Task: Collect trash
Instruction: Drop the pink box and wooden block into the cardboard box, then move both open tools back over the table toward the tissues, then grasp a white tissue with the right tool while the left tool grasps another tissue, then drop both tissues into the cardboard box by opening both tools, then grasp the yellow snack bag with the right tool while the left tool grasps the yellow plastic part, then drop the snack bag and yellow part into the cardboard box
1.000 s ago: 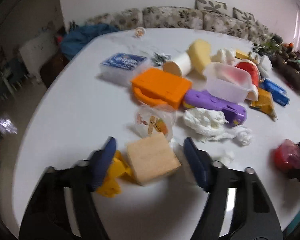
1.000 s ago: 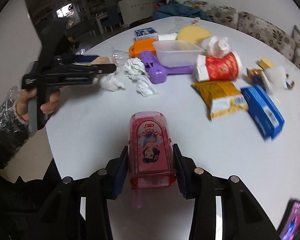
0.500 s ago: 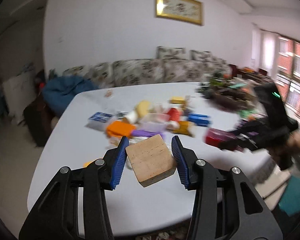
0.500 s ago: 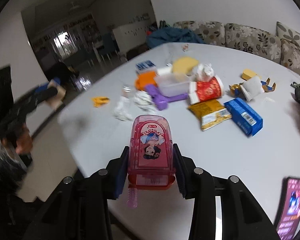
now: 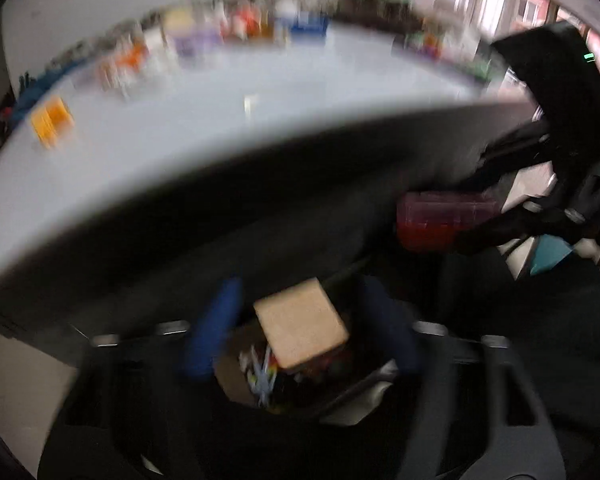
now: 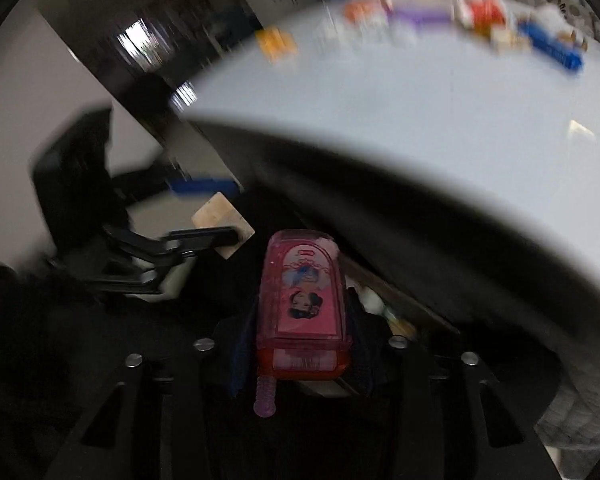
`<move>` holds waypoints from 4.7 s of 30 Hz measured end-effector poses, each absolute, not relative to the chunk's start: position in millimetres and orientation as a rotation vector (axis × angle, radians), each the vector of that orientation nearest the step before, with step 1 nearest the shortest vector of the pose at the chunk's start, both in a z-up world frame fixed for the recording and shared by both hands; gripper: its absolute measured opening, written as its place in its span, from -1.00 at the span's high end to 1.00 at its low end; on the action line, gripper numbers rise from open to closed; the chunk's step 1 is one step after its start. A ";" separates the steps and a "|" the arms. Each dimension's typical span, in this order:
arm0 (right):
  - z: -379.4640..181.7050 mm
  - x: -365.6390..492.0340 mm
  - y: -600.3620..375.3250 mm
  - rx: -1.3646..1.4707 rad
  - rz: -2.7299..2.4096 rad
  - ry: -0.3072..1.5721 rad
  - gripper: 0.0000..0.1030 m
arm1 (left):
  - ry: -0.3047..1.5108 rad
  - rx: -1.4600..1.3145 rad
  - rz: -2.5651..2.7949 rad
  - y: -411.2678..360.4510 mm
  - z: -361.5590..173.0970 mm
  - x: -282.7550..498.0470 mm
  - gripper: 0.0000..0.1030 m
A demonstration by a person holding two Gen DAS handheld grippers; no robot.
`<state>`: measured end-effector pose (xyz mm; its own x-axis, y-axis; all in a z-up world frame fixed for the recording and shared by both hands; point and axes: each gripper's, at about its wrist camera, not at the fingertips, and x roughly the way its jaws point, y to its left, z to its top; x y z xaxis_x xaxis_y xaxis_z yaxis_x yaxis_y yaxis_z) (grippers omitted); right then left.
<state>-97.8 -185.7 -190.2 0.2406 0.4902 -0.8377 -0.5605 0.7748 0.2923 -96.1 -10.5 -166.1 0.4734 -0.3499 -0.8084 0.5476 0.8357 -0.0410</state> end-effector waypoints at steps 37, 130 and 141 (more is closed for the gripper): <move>-44.4 69.0 -180.8 0.085 0.611 0.751 0.49 | 0.803 -0.090 -0.187 25.6 -81.5 72.2 -0.67; -68.2 -79.6 -216.7 -0.004 0.758 0.817 -0.06 | 0.768 0.124 -0.272 -67.4 -57.6 -83.6 0.26; -202.1 -101.5 -187.8 -0.050 0.719 1.167 -0.34 | 1.140 0.264 -0.397 -109.5 -206.4 -106.6 -0.58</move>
